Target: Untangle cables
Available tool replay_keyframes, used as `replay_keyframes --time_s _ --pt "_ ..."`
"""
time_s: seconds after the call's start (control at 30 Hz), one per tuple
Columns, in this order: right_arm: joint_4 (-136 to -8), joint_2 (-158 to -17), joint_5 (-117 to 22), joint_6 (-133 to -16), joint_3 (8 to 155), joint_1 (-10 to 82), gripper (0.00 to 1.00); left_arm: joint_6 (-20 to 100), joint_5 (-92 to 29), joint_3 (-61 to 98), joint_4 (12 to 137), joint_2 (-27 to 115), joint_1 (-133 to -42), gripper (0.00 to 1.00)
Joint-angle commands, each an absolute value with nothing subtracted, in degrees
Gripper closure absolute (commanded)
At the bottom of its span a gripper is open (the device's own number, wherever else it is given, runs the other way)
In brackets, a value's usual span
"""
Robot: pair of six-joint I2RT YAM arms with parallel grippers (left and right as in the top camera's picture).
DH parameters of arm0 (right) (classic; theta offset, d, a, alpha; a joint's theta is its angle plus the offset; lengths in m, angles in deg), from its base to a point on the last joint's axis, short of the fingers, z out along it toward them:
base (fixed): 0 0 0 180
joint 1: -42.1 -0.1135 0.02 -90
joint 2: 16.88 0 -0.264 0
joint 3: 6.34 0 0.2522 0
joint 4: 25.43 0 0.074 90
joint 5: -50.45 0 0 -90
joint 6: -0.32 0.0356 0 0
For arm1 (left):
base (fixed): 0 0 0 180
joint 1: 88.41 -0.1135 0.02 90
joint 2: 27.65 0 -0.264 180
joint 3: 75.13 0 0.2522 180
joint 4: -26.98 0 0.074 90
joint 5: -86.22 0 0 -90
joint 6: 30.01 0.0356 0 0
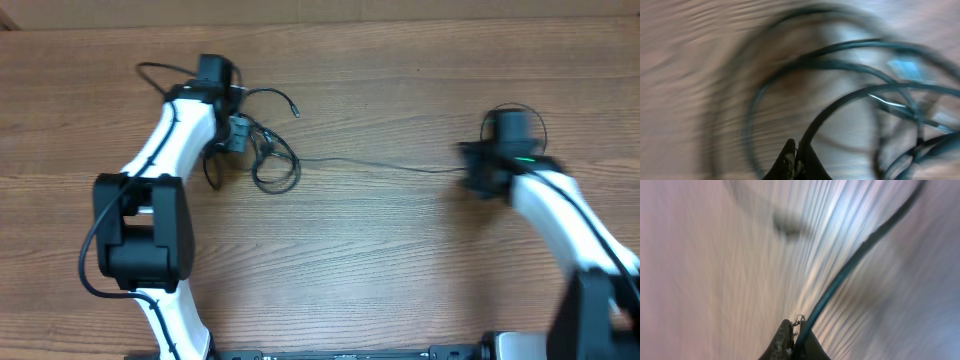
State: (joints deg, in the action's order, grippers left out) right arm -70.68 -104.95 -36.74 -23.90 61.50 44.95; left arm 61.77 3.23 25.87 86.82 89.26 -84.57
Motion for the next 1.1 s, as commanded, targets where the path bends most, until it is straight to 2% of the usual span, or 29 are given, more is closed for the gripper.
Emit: replay_keyframes --time_s 0.0,0.2,0.3,0.4,0.53,0.8,1.07 --pt "-74.00 -95.46 -34.06 -34.72 61.94 56.20 0.96 47.91 9.83 25.41 86.54 89.23 -88.57 0.96" --pt "-76.23 -88.08 -39.30 -47.46 61.94 77.06 0.96 44.26 9.63 25.41 86.30 89.23 -93.38 0.96" --pt "-72.80 -88.12 -47.80 -58.15 61.92 83.44 0.96 44.13 4.56 25.41 86.10 89.23 -94.63 0.96" --pt "-67.53 -88.47 -53.18 -66.32 61.92 85.06 0.96 44.37 -1.62 25.41 85.49 89.23 -94.71 0.96" --pt "-59.99 -88.47 -52.50 -68.58 62.92 85.19 0.96 45.20 -6.67 25.41 84.16 89.23 -93.77 0.96" --pt "-61.45 -89.26 -31.76 -70.72 79.12 90.08 0.96 45.20 -7.50 25.39 84.55 89.23 -90.43 0.95" --pt "-57.28 -95.31 -30.23 -77.36 88.25 94.24 0.96 45.18 -7.44 25.39 81.77 89.23 -85.97 0.94"
